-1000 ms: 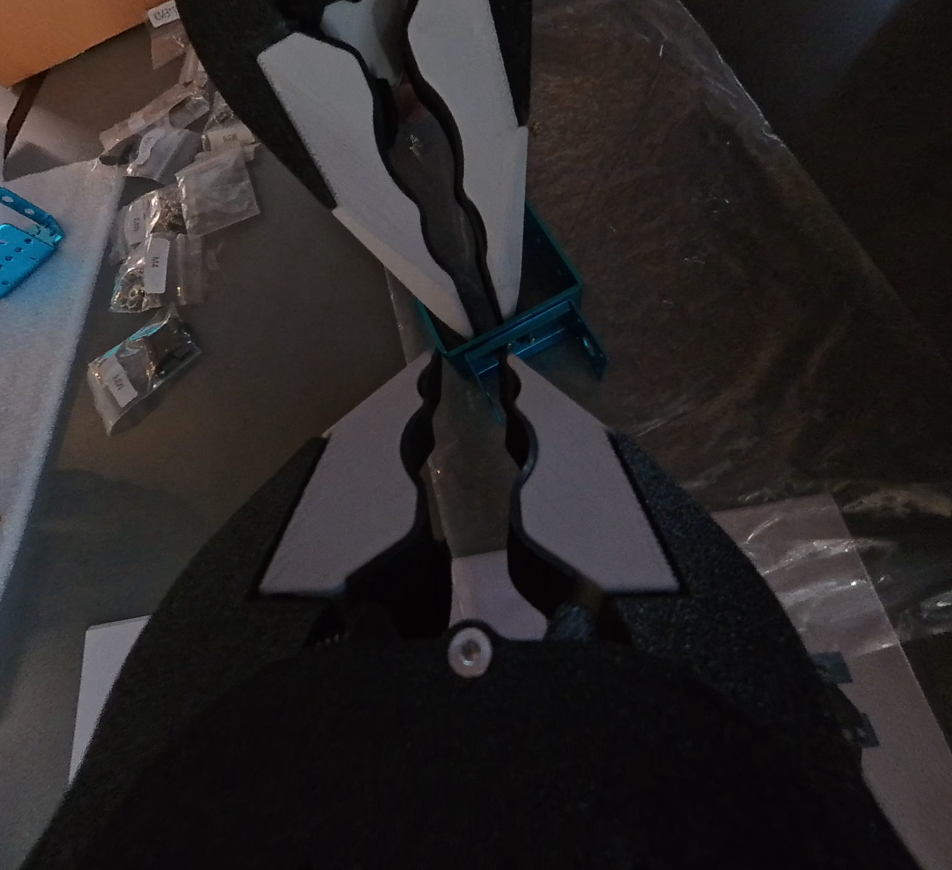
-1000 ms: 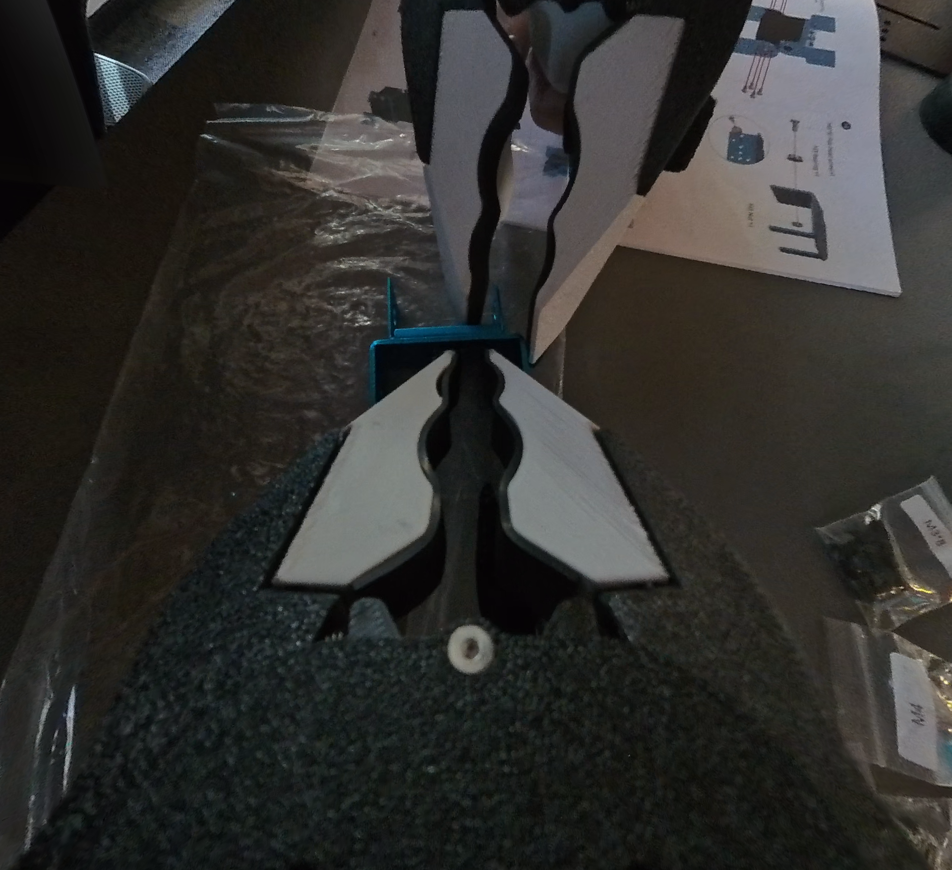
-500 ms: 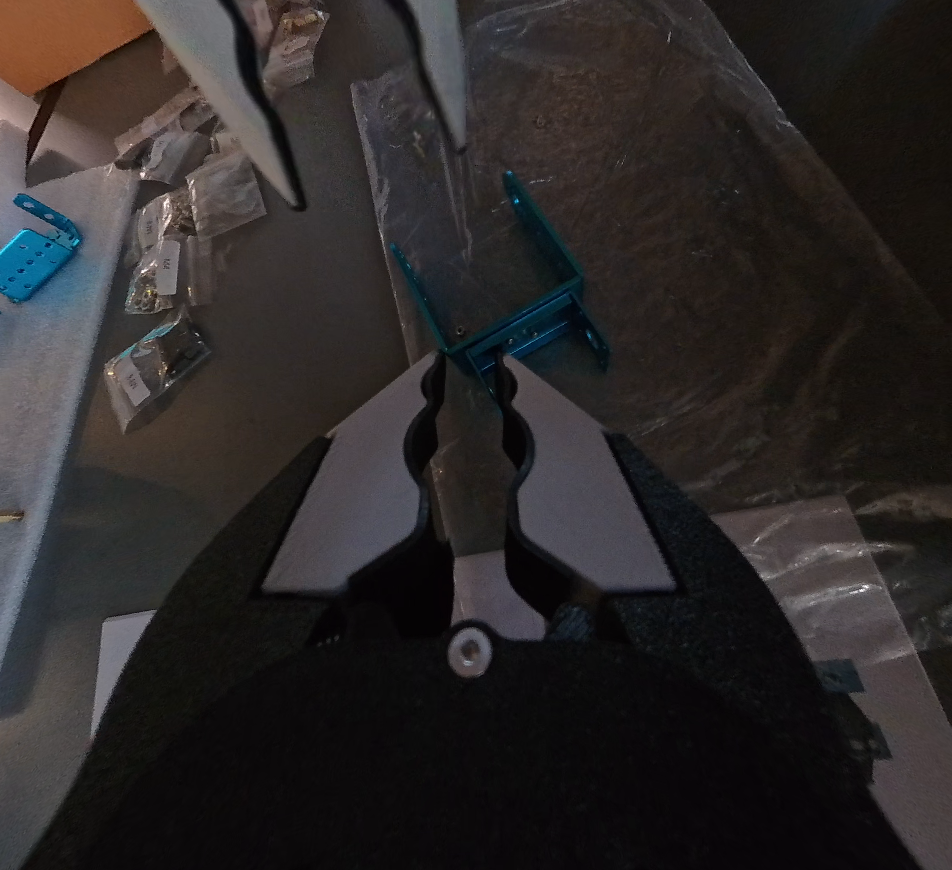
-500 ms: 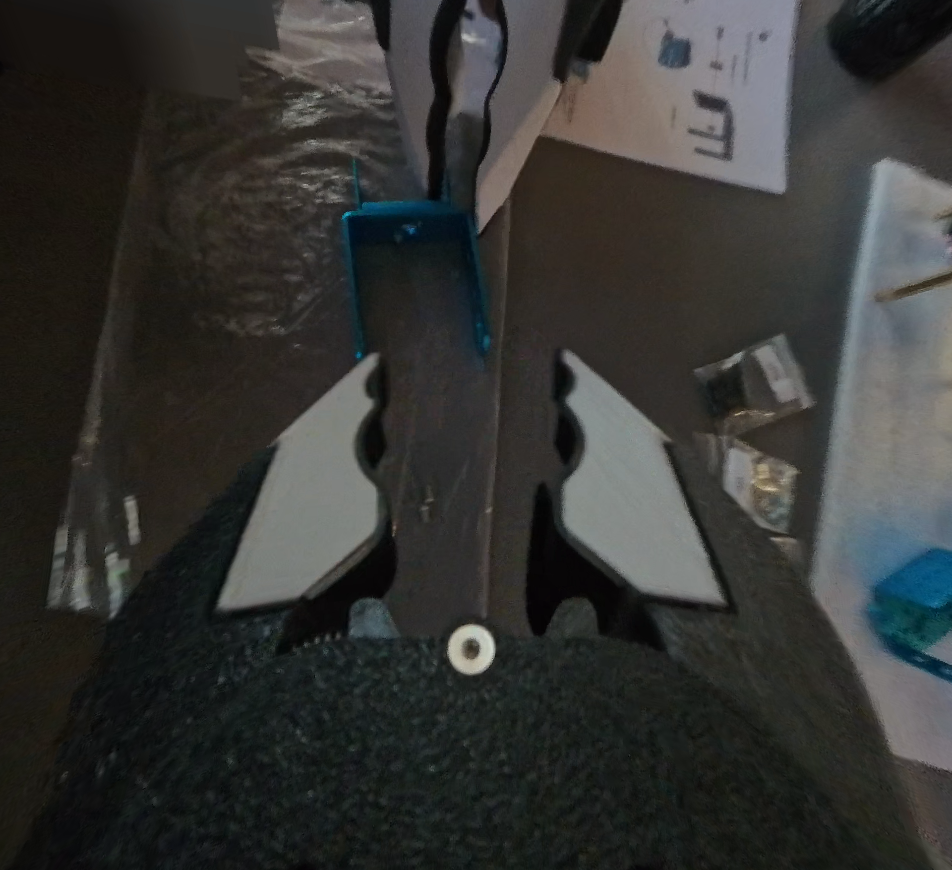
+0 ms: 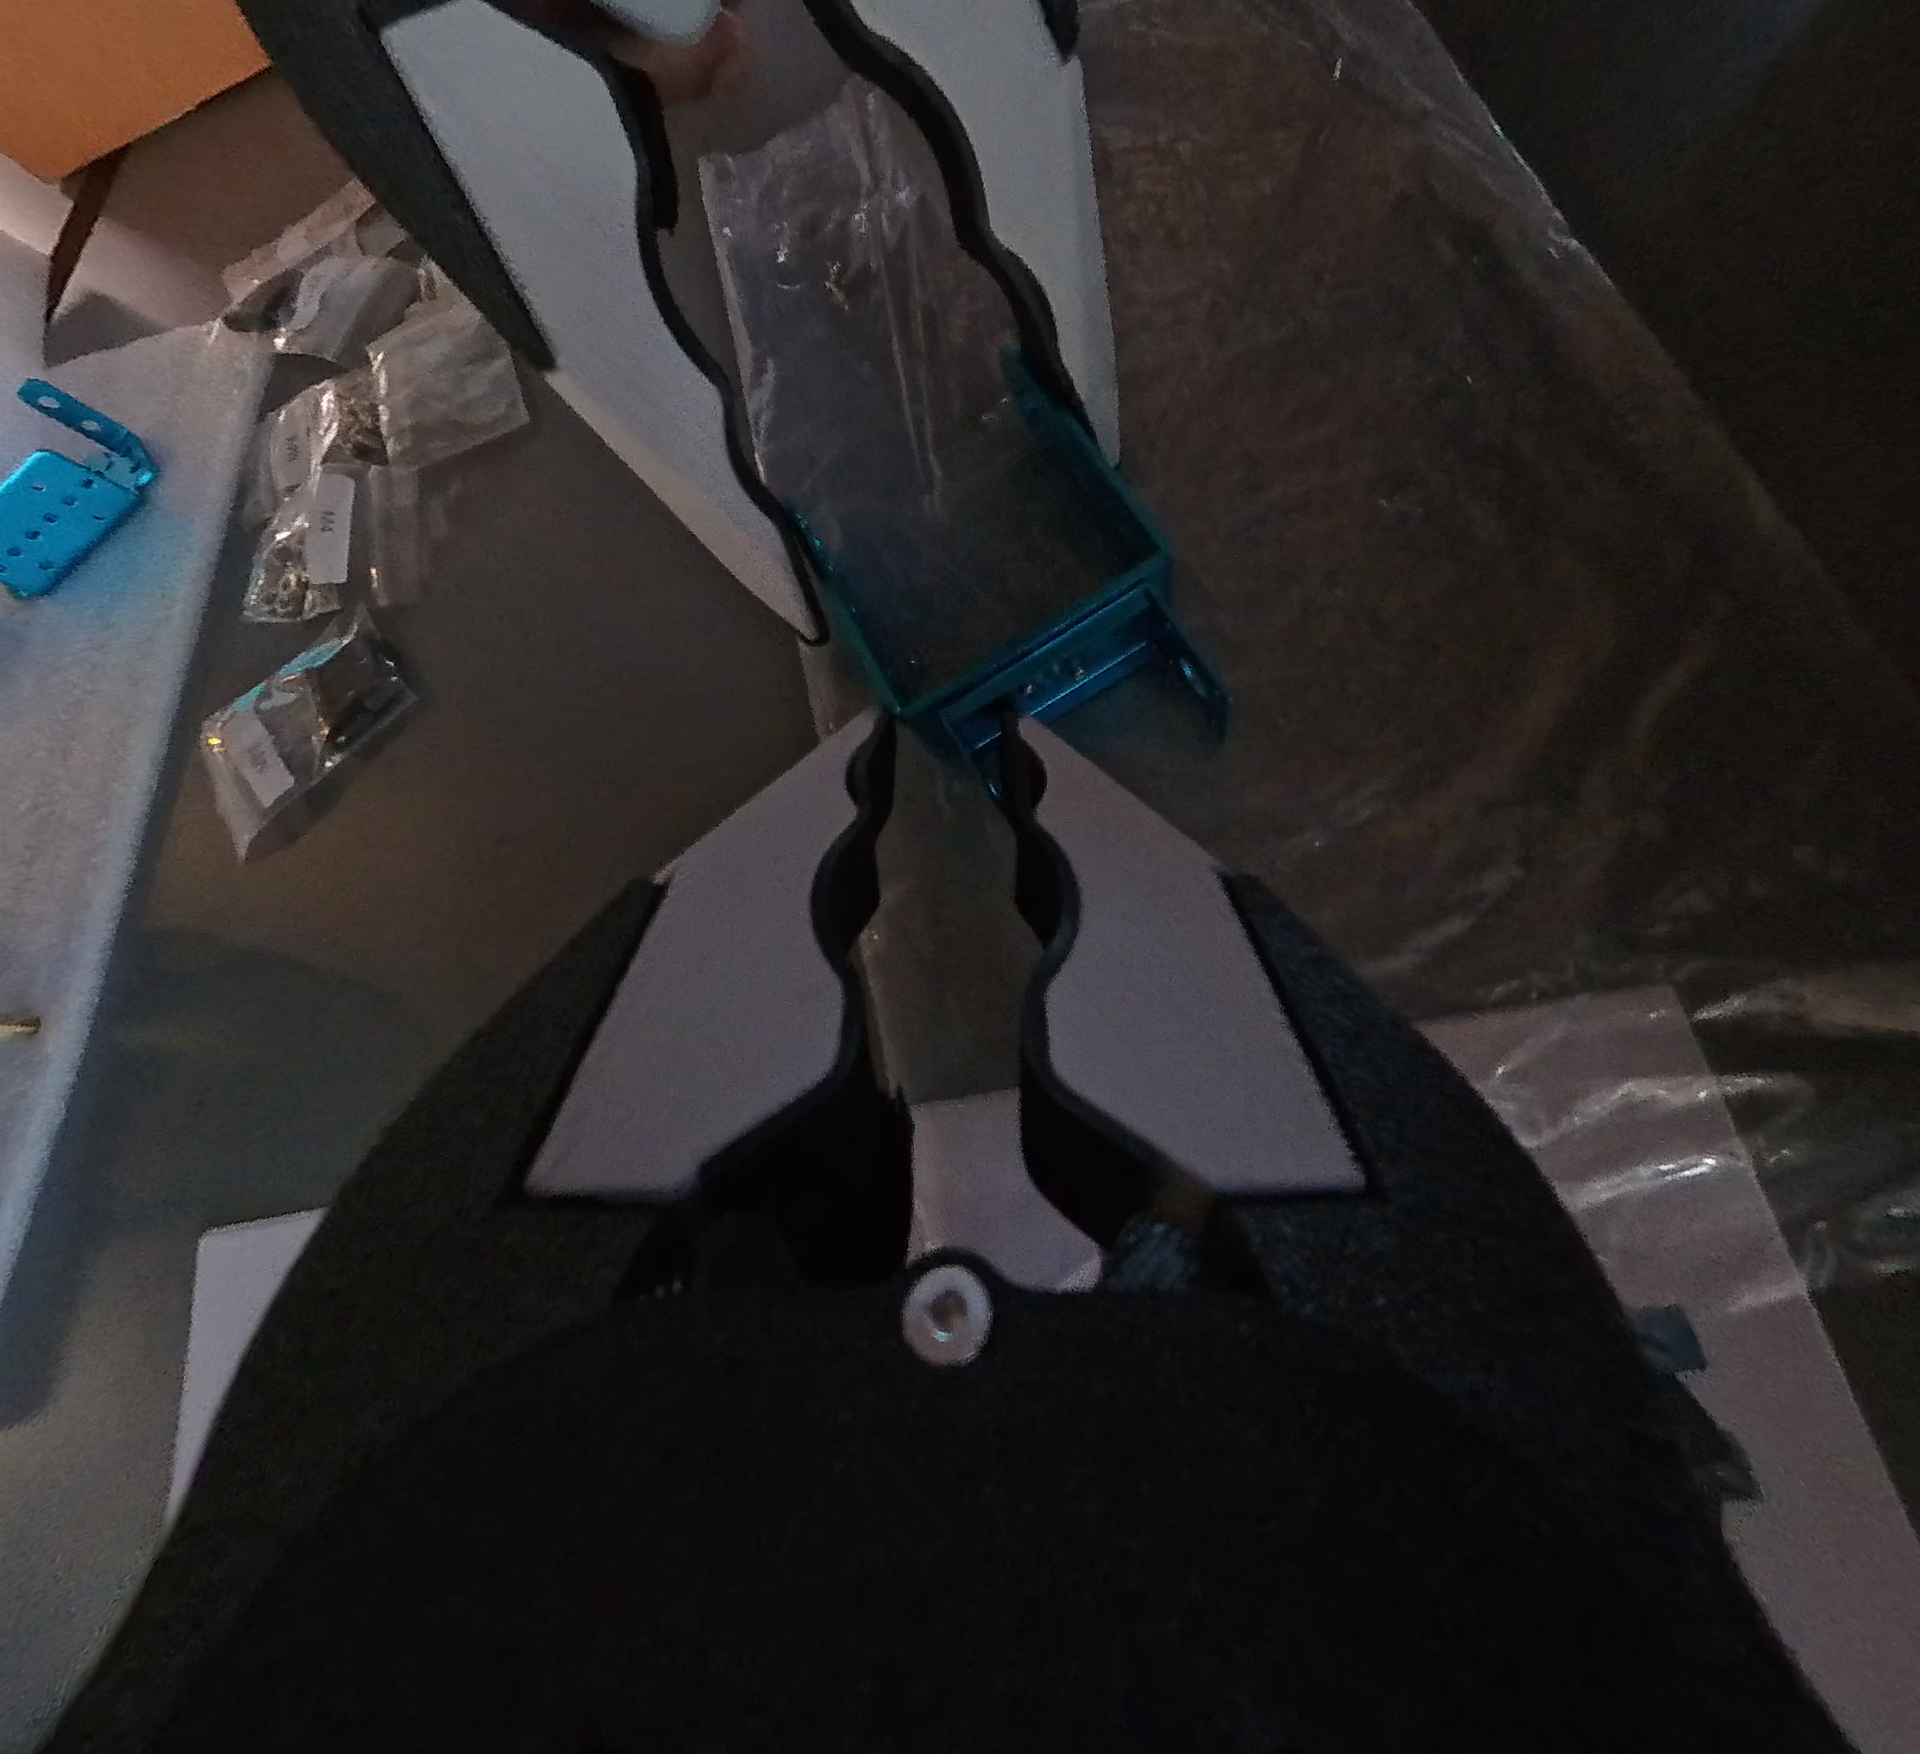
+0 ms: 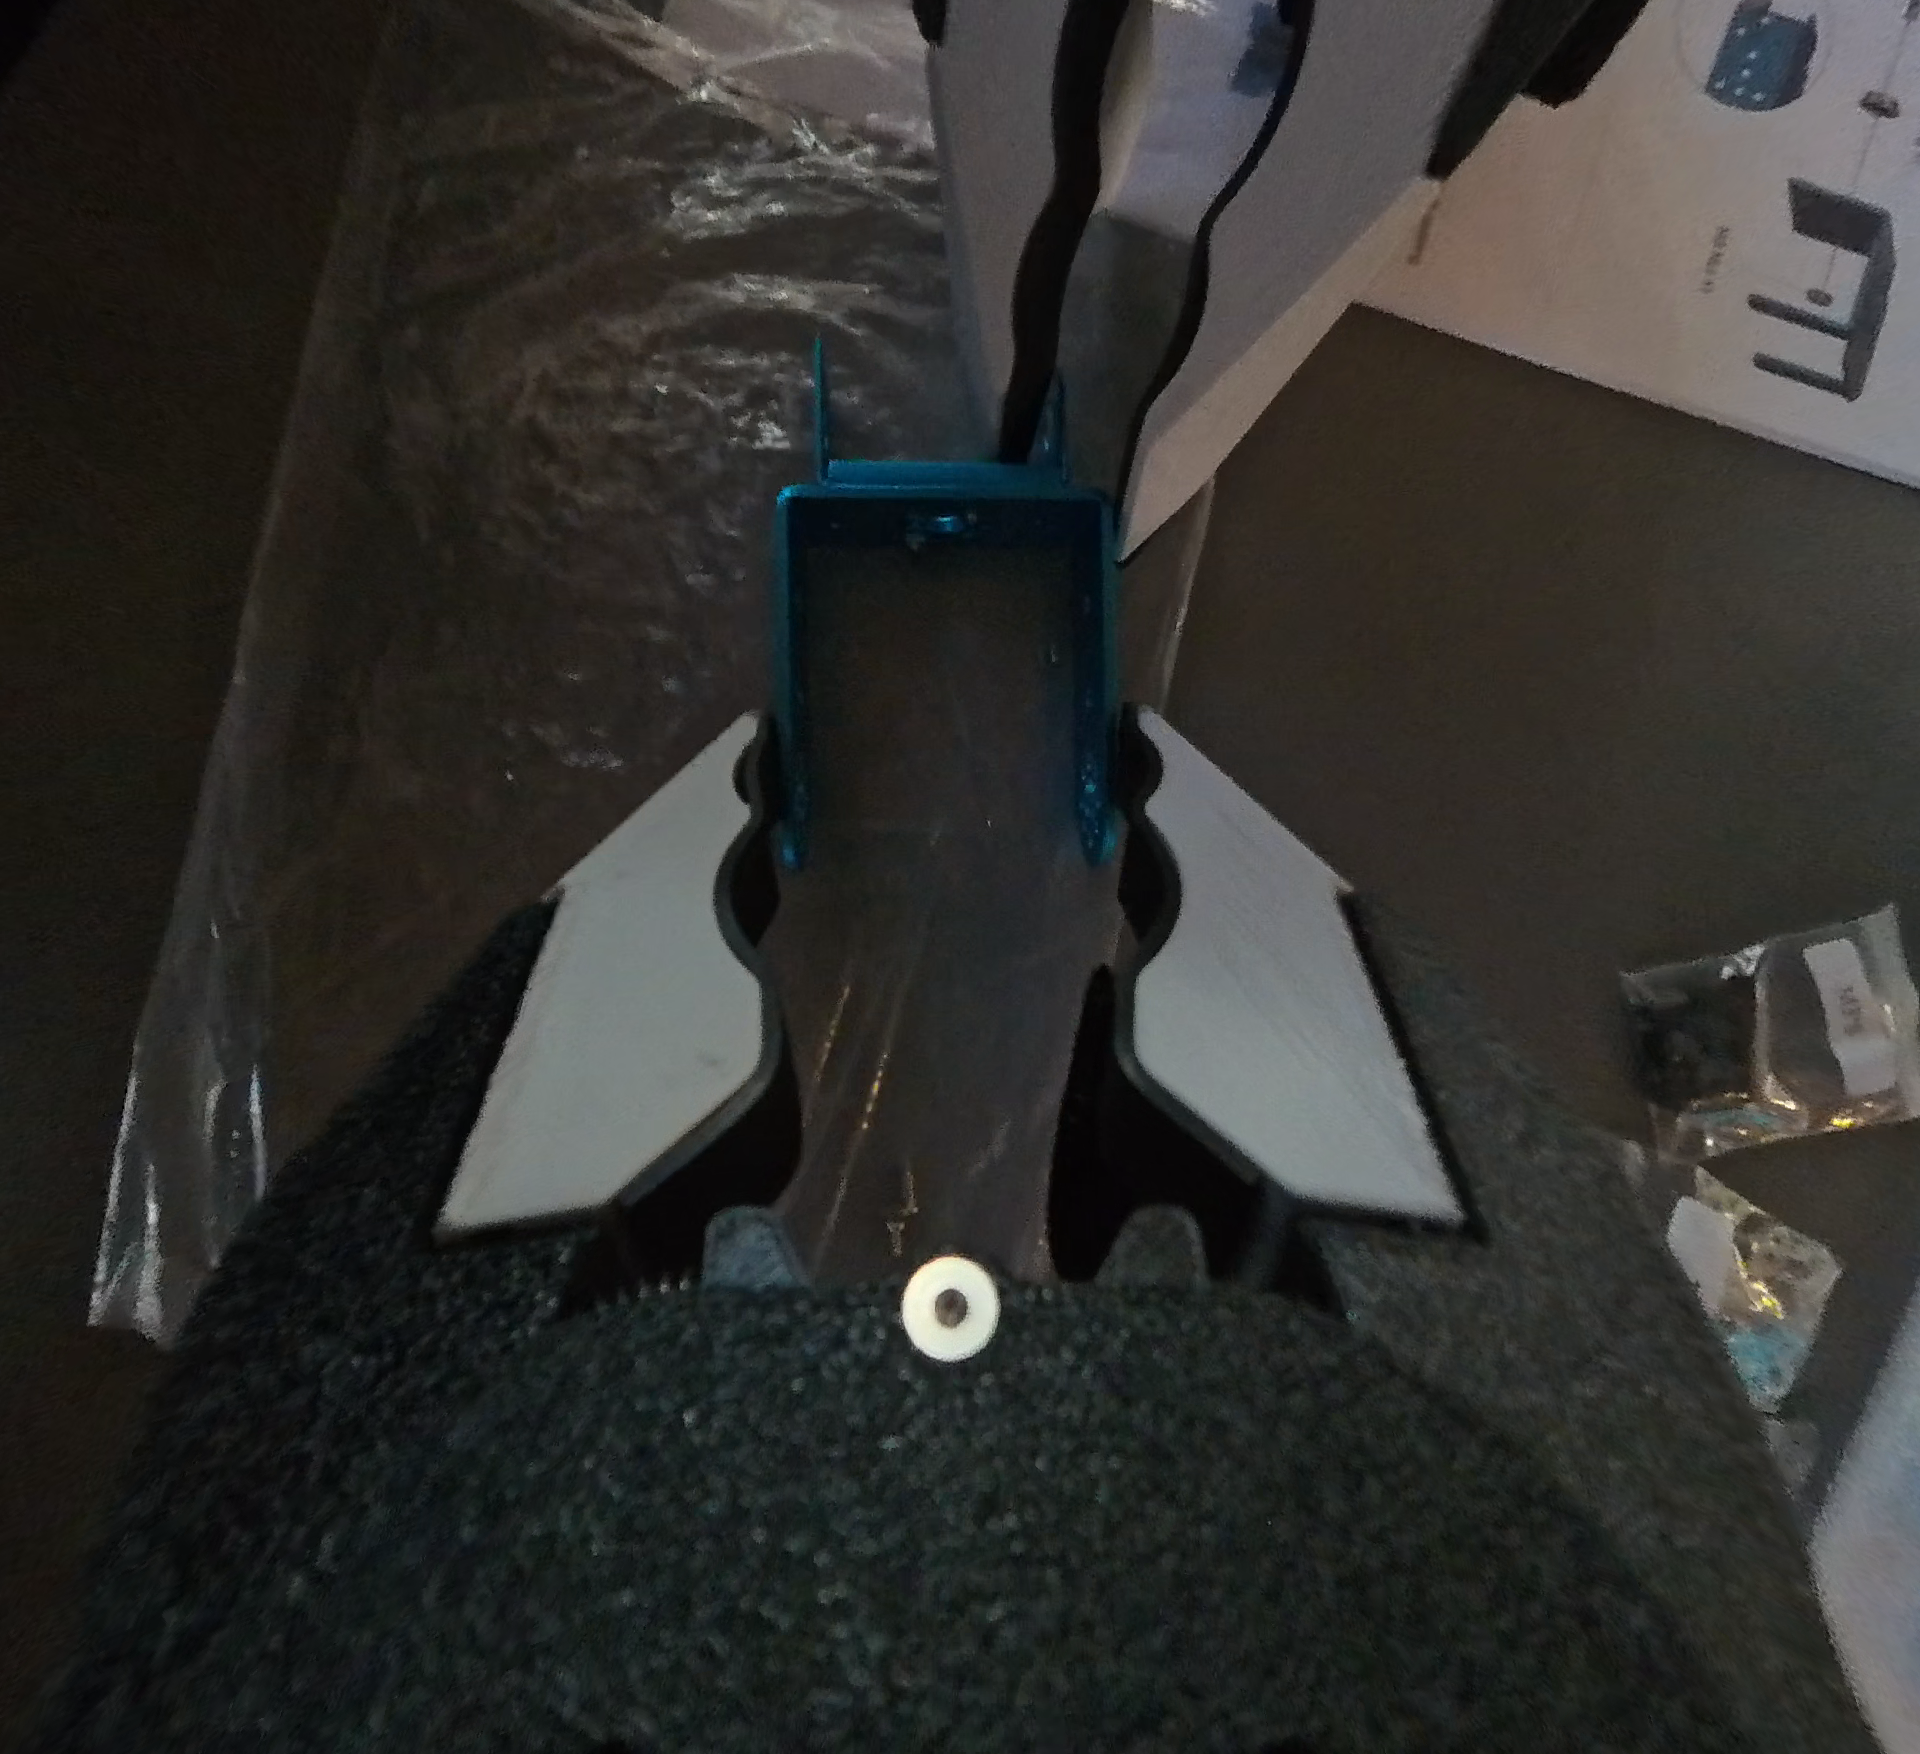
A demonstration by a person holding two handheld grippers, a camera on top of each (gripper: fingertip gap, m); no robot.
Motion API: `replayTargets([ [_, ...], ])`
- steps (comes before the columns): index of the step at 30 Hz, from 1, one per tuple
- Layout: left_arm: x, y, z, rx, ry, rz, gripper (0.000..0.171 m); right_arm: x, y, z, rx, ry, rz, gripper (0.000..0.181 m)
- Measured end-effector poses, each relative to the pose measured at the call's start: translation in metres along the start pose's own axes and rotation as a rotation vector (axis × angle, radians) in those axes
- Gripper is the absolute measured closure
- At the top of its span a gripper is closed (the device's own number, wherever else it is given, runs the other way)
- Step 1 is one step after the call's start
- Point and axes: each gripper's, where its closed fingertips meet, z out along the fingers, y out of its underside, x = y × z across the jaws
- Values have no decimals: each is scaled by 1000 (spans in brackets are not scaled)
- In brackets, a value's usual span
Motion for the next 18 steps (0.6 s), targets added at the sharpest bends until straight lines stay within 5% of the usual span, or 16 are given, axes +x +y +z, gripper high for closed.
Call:
replayTargets([
  [18,7,23,-28,-55,74,-53,150,13,-33,19,44,-95,-37,117],
])
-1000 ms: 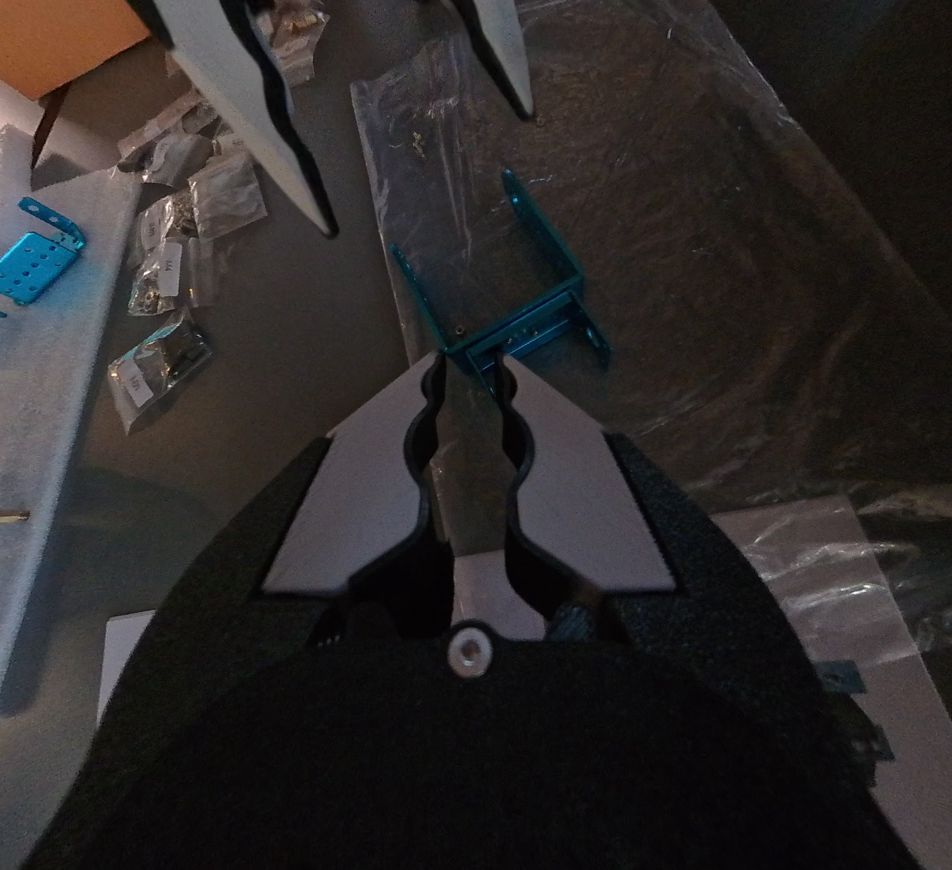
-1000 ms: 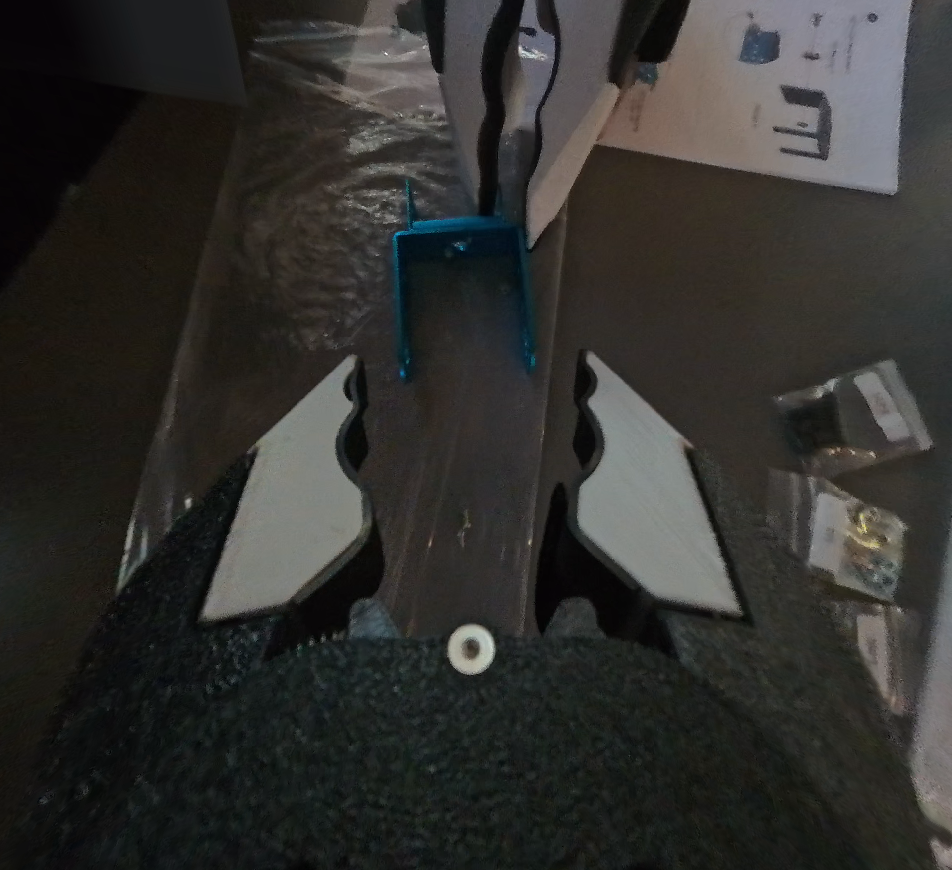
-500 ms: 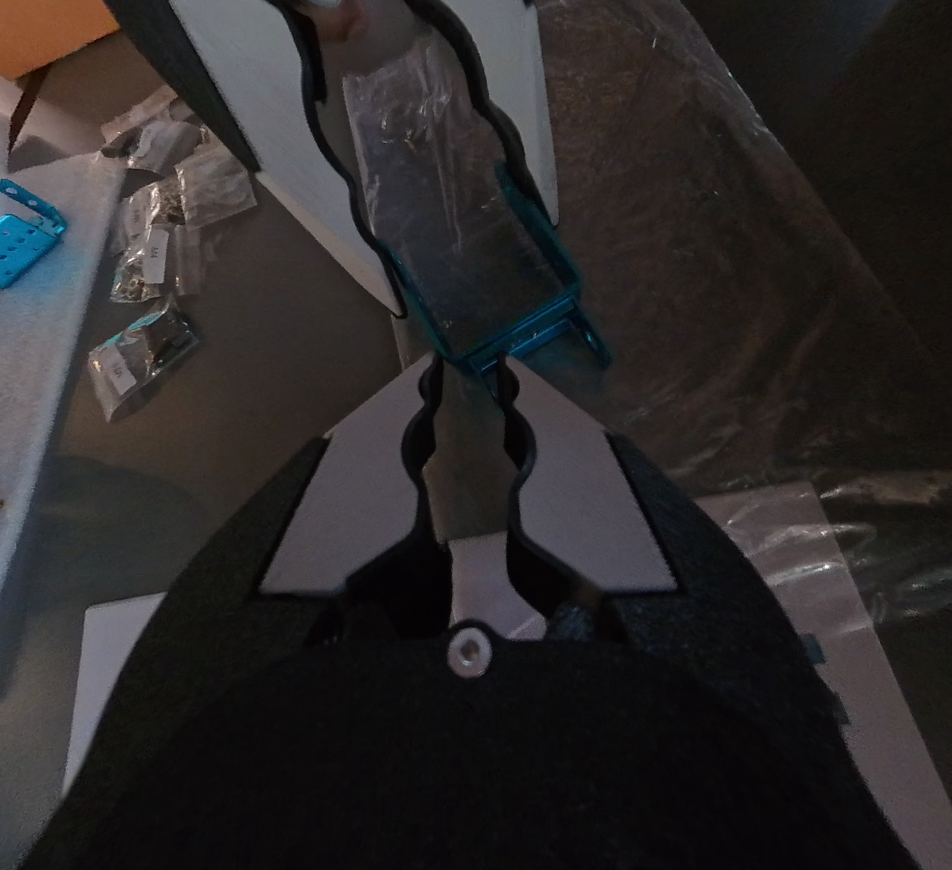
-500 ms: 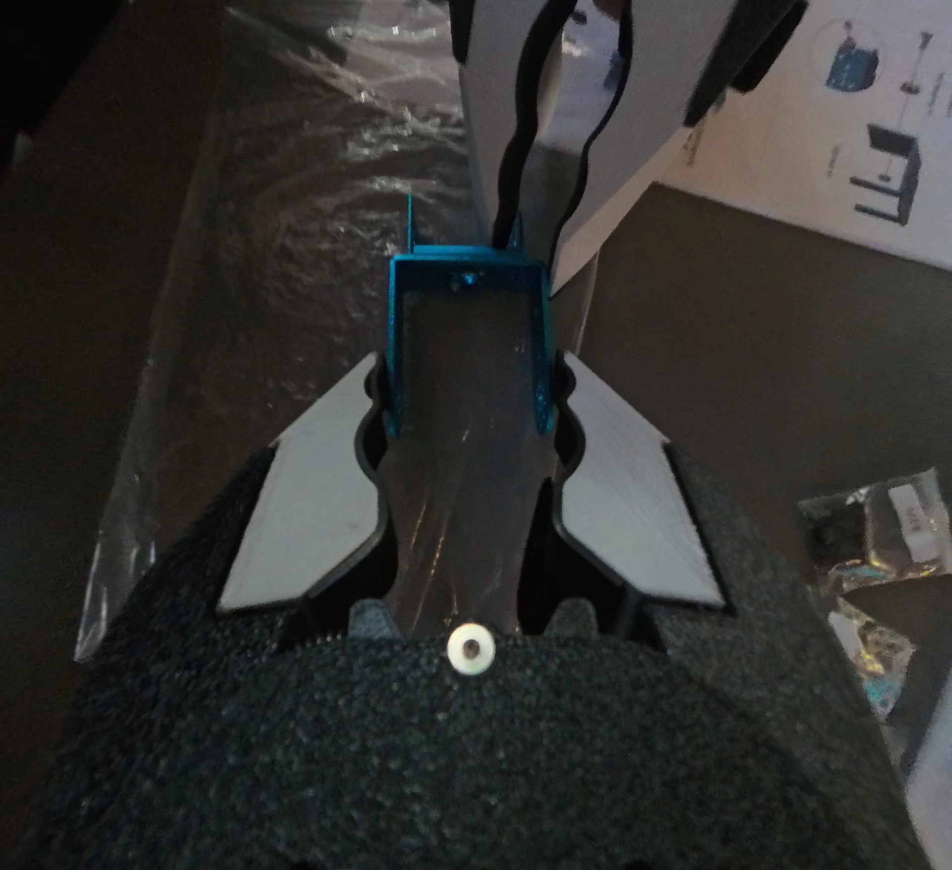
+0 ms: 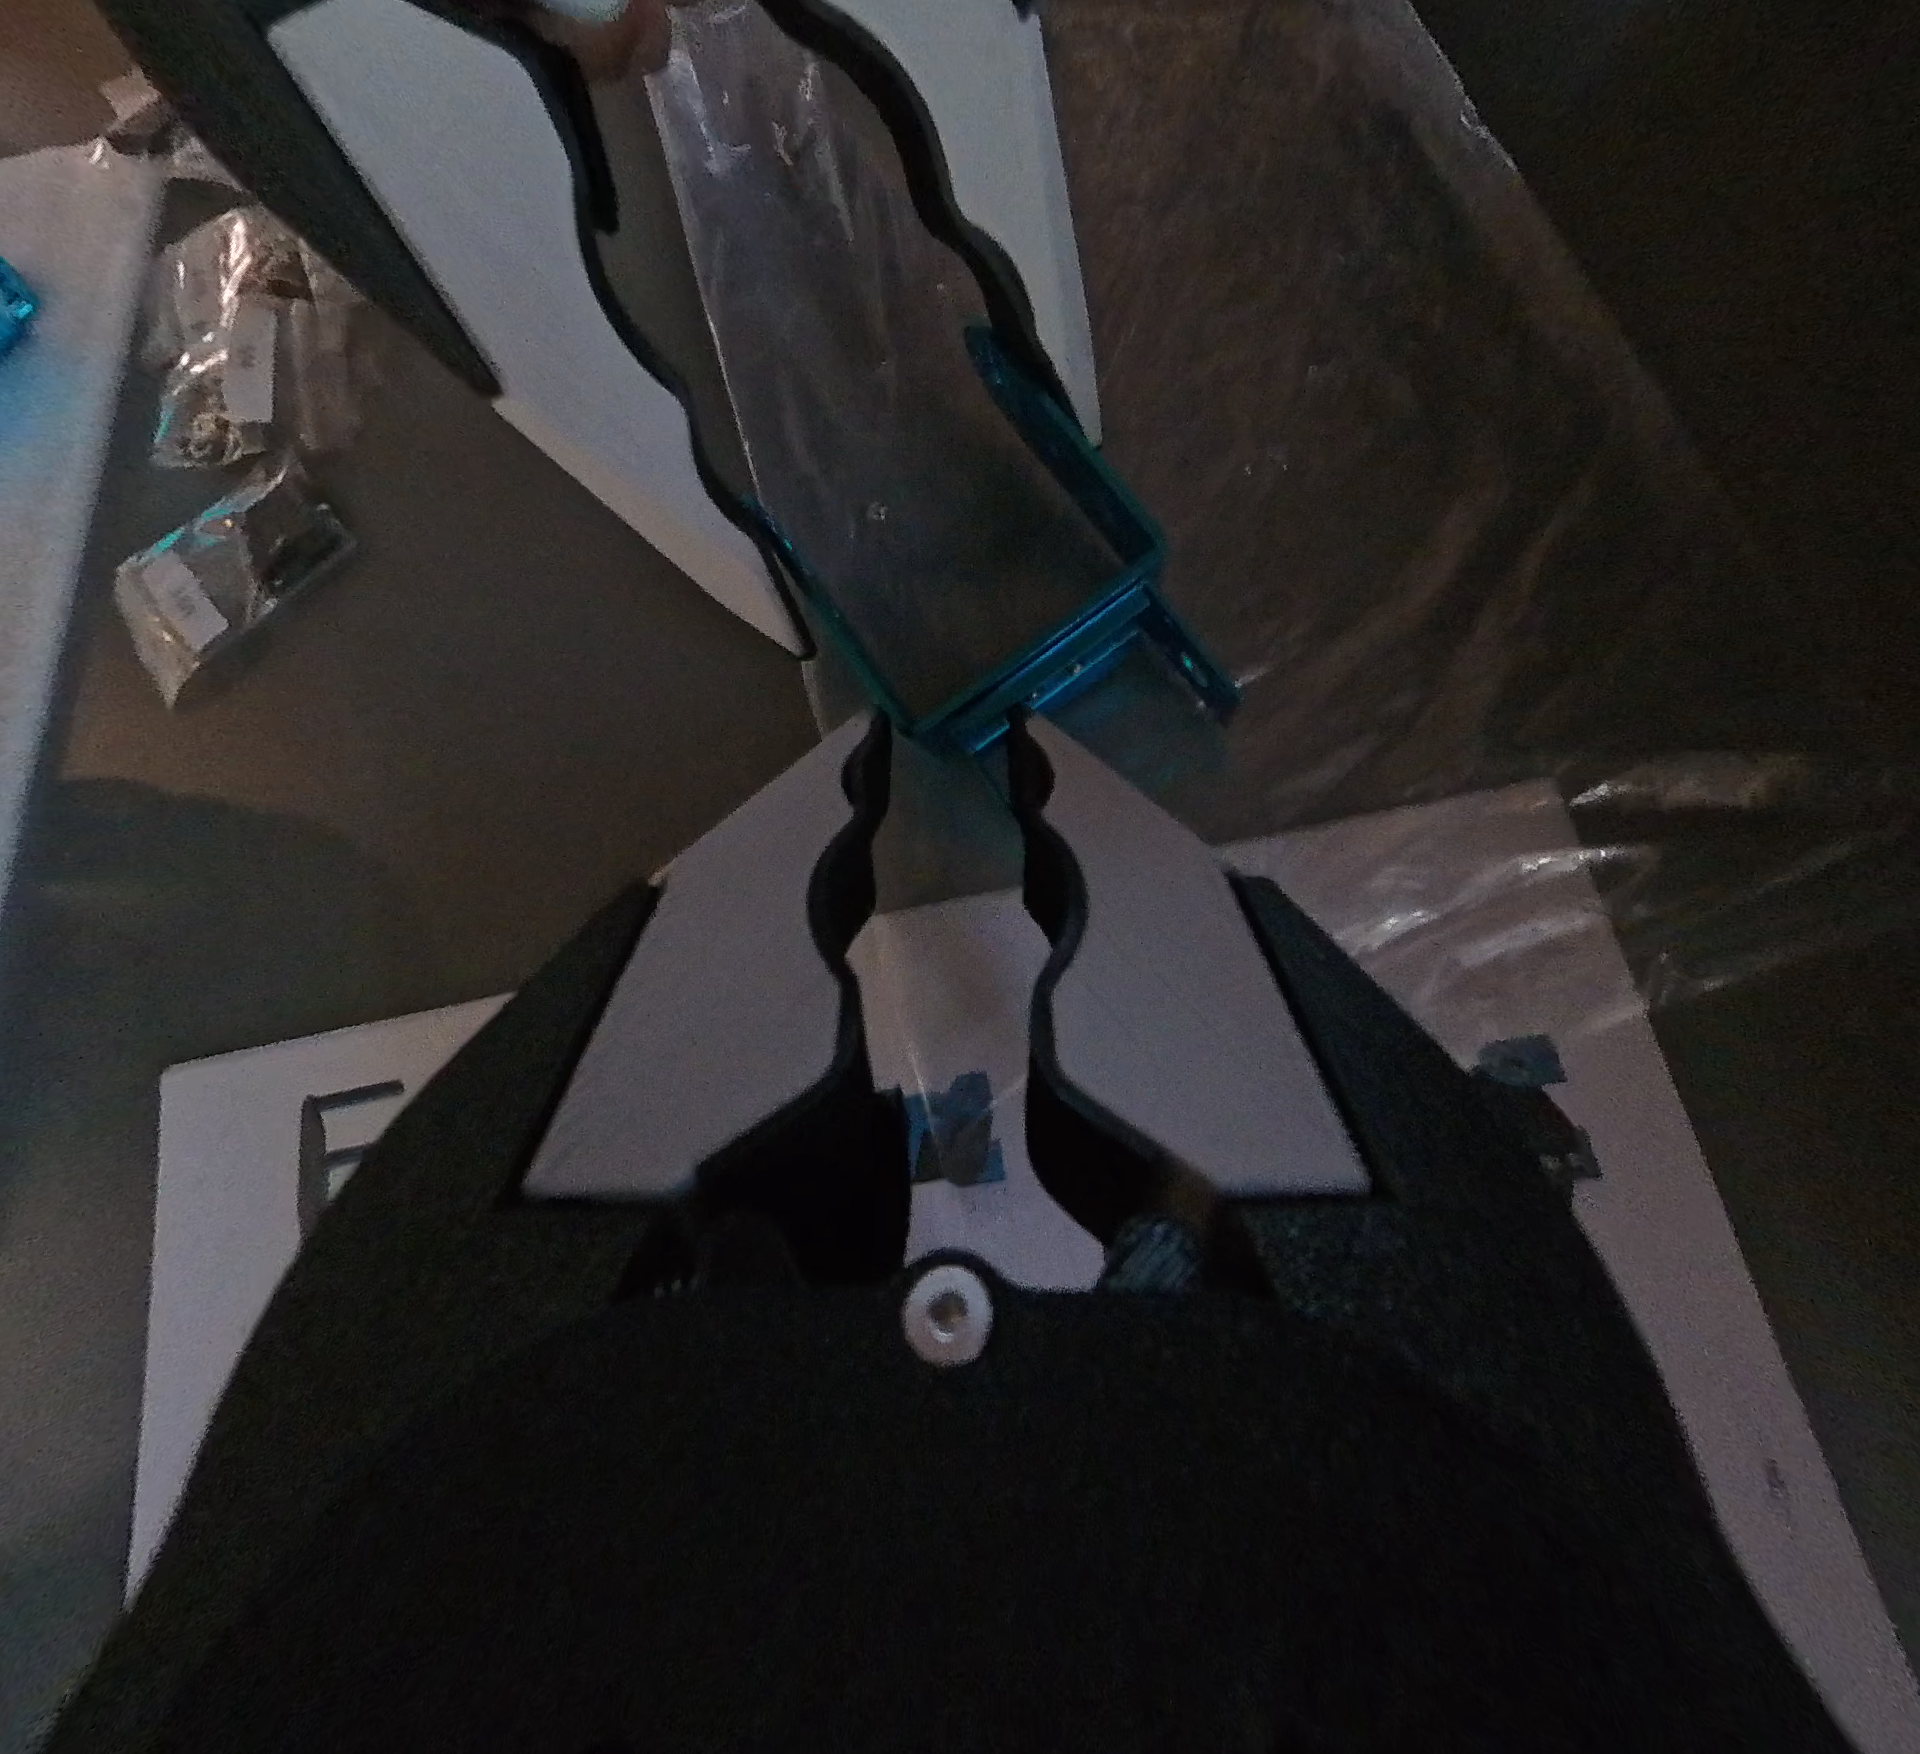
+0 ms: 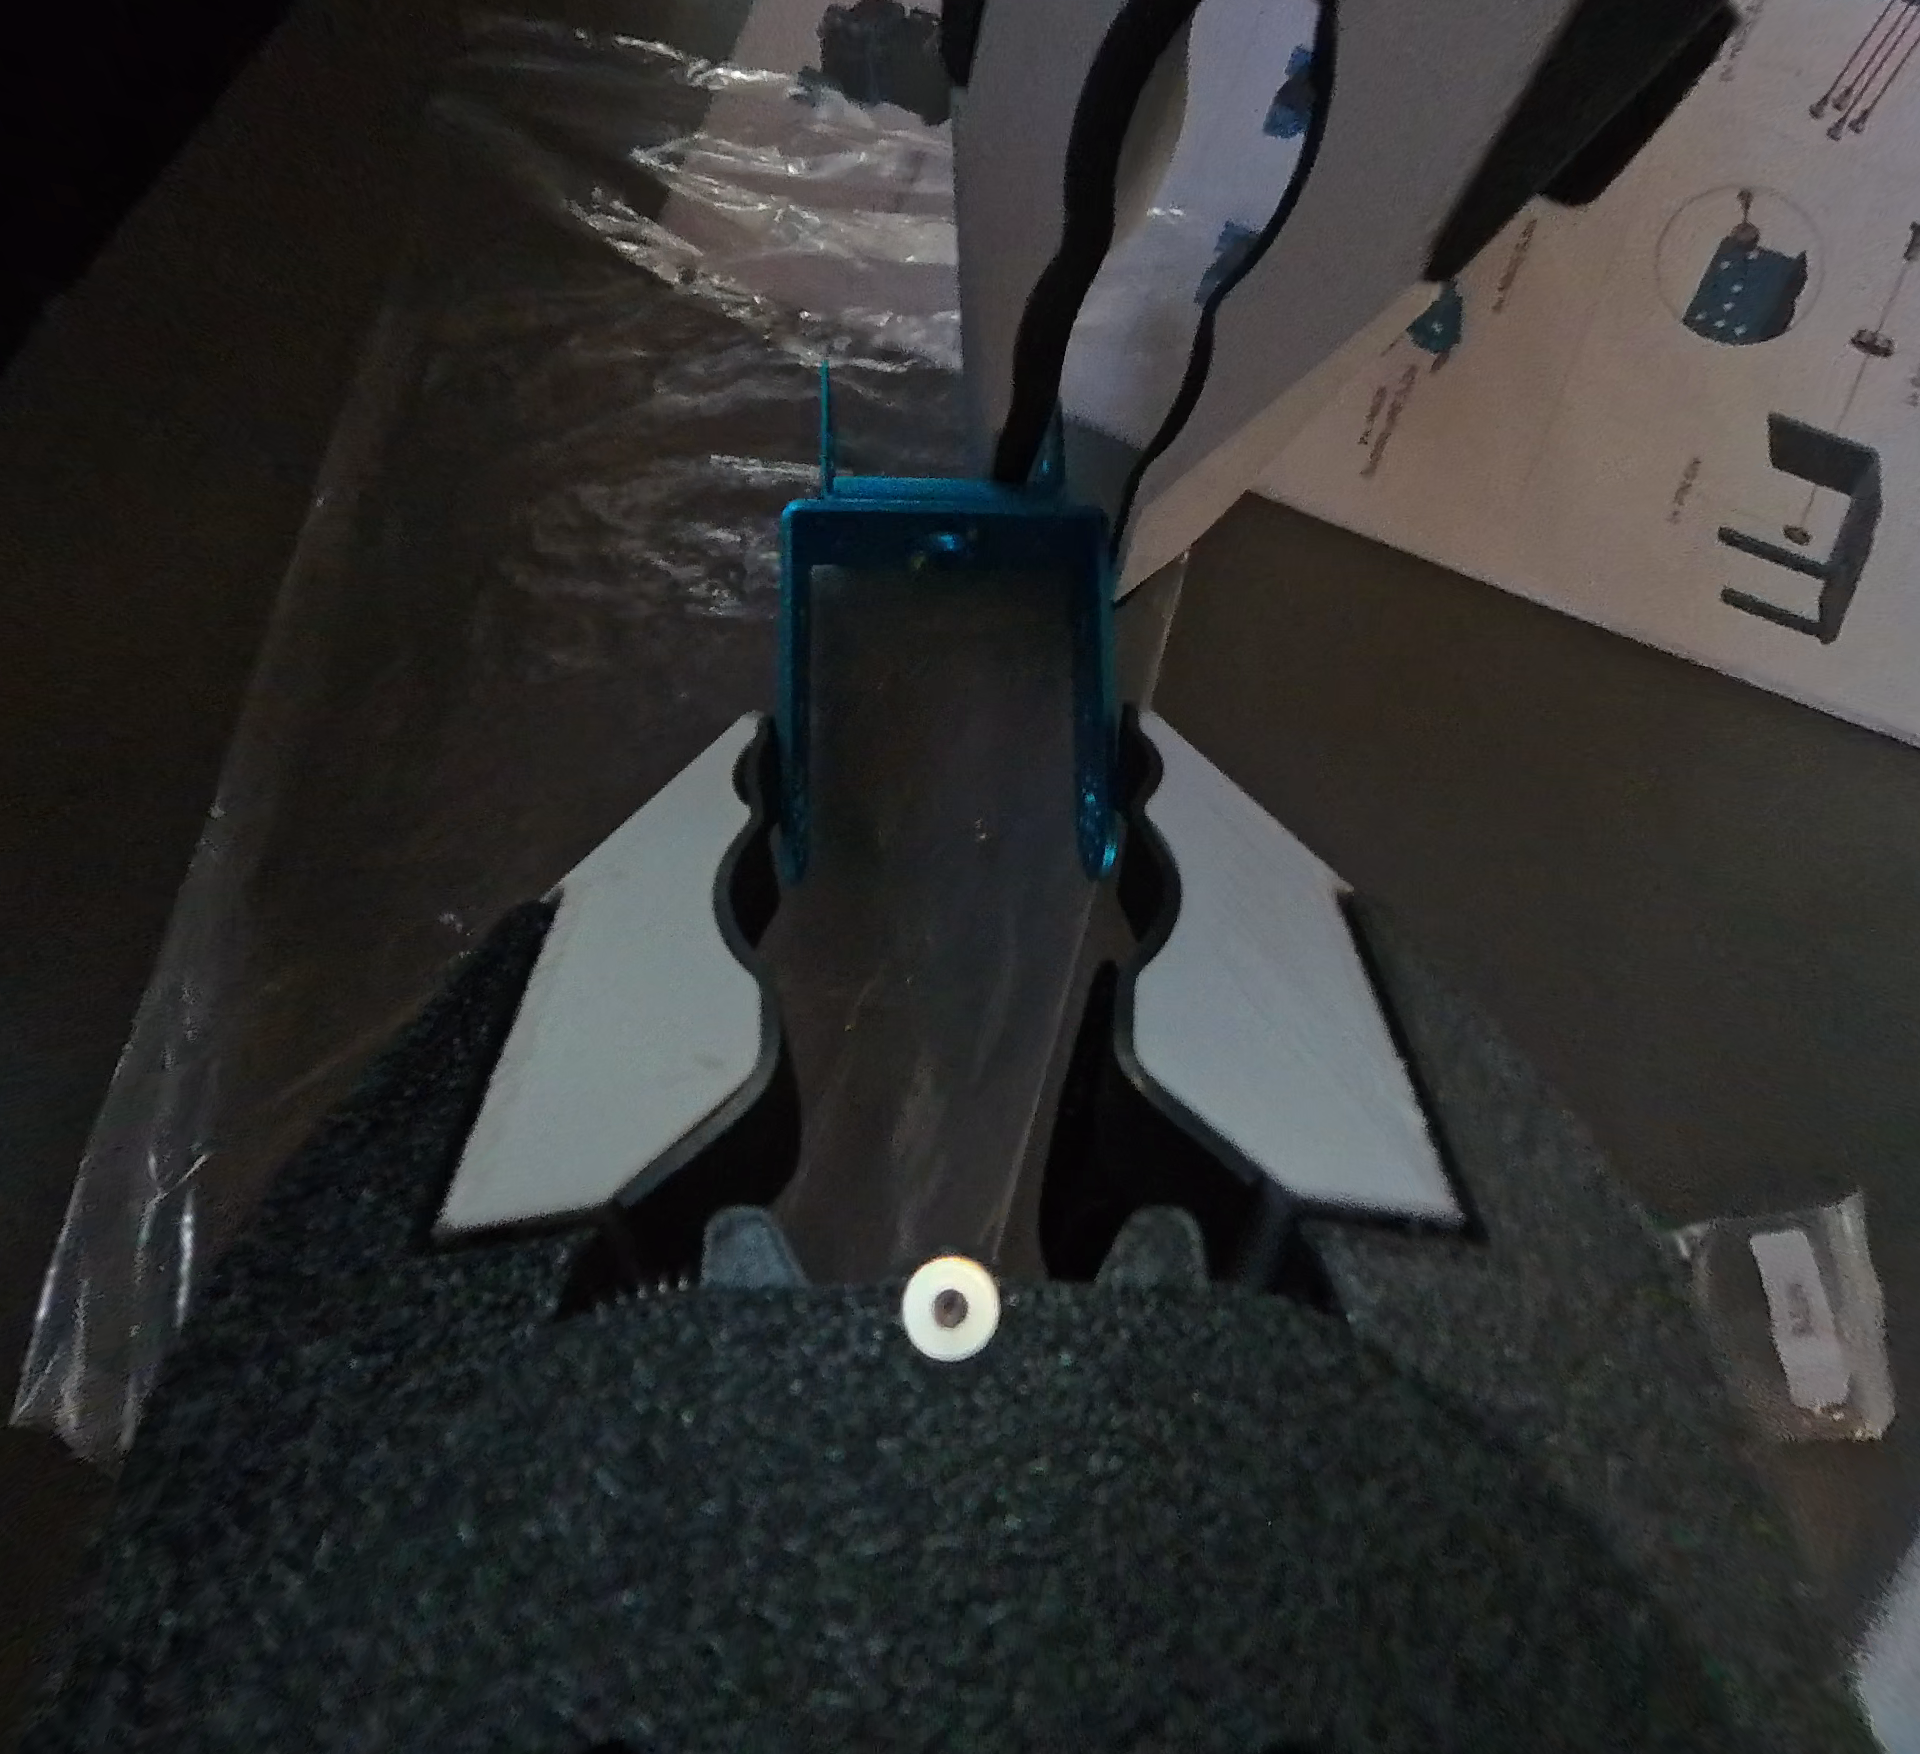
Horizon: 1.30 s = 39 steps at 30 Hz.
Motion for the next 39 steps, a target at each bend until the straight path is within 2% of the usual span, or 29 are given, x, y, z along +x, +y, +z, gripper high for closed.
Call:
replayTargets([
  [4,1,2,1,-4,9,-20,146,-1,5,3,-4,-6,13,114],
  [6,4,3,3,-10,17,-19,143,-2,4,-6,6,-1,13,110],
  [7,4,2,3,-7,16,-20,143,-1,2,-15,16,8,14,115],
  [8,4,2,3,-8,14,-21,142,-1,-1,-25,26,9,12,126],
  [9,3,2,3,-9,8,-23,140,-3,-2,-33,32,0,8,144],
  [10,2,2,3,-8,5,-27,139,-3,-3,-40,28,6,6,153],
  [12,1,1,2,1,7,-38,139,-6,0,-42,-29,-1,-2,158],
  [16,-1,0,1,12,4,-50,139,0,11,-21,-217,66,-90,166],
  [20,-2,1,0,14,3,-56,138,6,21,-12,-317,31,-76,169],
  [27,1,1,2,12,16,-53,139,7,25,-9,-344,-14,-48,171],
  [33,2,-2,2,30,17,-56,139,6,25,-8,-424,-27,-49,172],
  [39,1,-2,2,31,15,-59,139,8,25,-8,-474,-17,-79,179],
])
